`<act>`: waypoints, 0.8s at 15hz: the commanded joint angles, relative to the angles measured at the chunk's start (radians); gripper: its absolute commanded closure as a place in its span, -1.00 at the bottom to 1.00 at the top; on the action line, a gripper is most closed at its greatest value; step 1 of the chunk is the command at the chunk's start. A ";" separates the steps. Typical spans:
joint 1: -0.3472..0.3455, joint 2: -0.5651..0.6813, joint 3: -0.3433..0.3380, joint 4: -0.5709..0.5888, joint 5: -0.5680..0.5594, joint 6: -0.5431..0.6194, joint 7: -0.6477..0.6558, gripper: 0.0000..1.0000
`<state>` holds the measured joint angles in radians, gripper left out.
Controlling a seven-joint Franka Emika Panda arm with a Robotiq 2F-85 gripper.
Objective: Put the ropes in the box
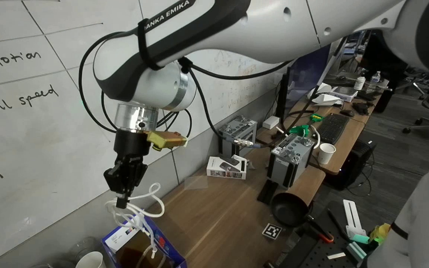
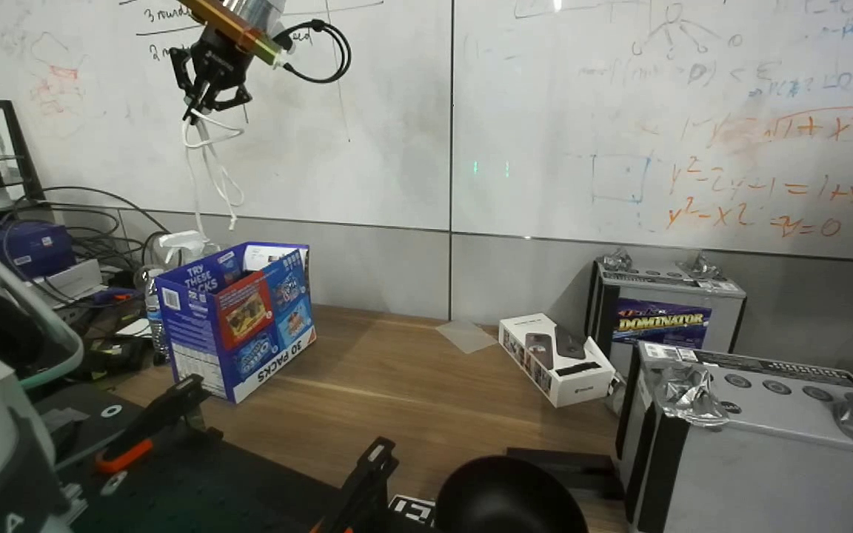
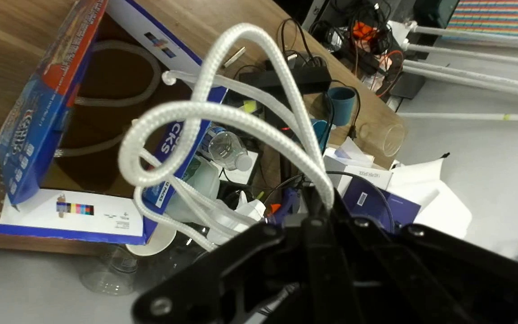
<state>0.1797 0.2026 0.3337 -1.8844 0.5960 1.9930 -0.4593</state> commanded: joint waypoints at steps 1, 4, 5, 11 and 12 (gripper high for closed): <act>0.039 0.022 -0.005 -0.013 0.021 0.096 0.061 0.98; 0.057 0.055 0.000 -0.040 0.015 0.184 0.077 0.98; 0.060 0.069 0.001 -0.048 0.016 0.208 0.080 0.98; 0.060 0.136 0.012 -0.065 0.011 0.287 0.091 0.98; 0.062 0.145 0.012 -0.068 0.007 0.306 0.100 0.98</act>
<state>0.2349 0.3328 0.3389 -1.9498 0.5962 2.2462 -0.3871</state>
